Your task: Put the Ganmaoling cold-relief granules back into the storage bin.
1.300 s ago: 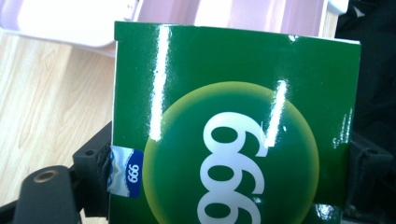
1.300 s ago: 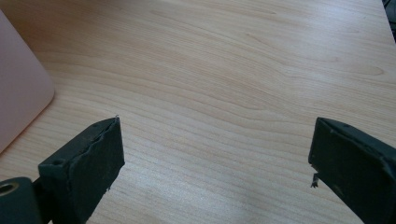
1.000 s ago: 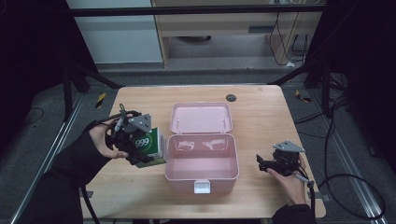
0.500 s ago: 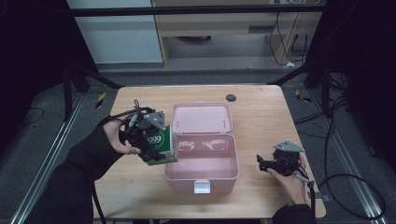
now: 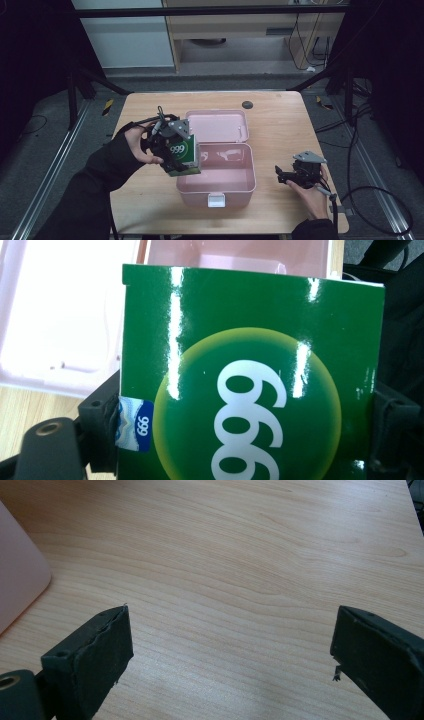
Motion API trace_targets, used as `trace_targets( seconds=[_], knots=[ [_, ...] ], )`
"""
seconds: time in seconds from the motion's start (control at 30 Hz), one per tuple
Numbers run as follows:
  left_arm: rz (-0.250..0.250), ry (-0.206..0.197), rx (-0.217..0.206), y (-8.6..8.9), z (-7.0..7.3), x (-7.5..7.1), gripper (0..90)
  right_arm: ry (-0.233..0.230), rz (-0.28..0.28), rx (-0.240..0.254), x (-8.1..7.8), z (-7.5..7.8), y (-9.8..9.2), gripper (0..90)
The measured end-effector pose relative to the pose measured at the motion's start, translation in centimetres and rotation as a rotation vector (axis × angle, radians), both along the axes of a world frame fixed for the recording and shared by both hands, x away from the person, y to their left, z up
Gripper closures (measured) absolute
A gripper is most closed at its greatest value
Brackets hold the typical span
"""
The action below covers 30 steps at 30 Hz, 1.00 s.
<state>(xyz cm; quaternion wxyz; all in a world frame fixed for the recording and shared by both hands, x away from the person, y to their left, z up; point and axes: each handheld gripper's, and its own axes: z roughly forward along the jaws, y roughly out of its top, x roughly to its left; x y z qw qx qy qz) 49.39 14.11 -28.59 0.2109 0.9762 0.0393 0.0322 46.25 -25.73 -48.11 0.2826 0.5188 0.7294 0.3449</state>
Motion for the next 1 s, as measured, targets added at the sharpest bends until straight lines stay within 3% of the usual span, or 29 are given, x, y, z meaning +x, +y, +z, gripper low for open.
trace_targets(
  seconds=[0.47,0.9,1.0],
  knots=[
    [-0.049,0.007,0.029,-2.7,-0.9,0.4,13.9,0.001,0.003,-0.003,0.0,-0.1,0.0,3.7],
    [-0.063,0.017,0.05,-3.7,-2.4,1.1,13.9,0.002,0.004,-0.005,0.0,-0.1,0.1,3.7],
    [-0.065,0.009,0.074,-3.7,-2.9,1.2,13.9,0.003,0.006,-0.008,0.0,-0.2,0.1,3.6]
  ],
)
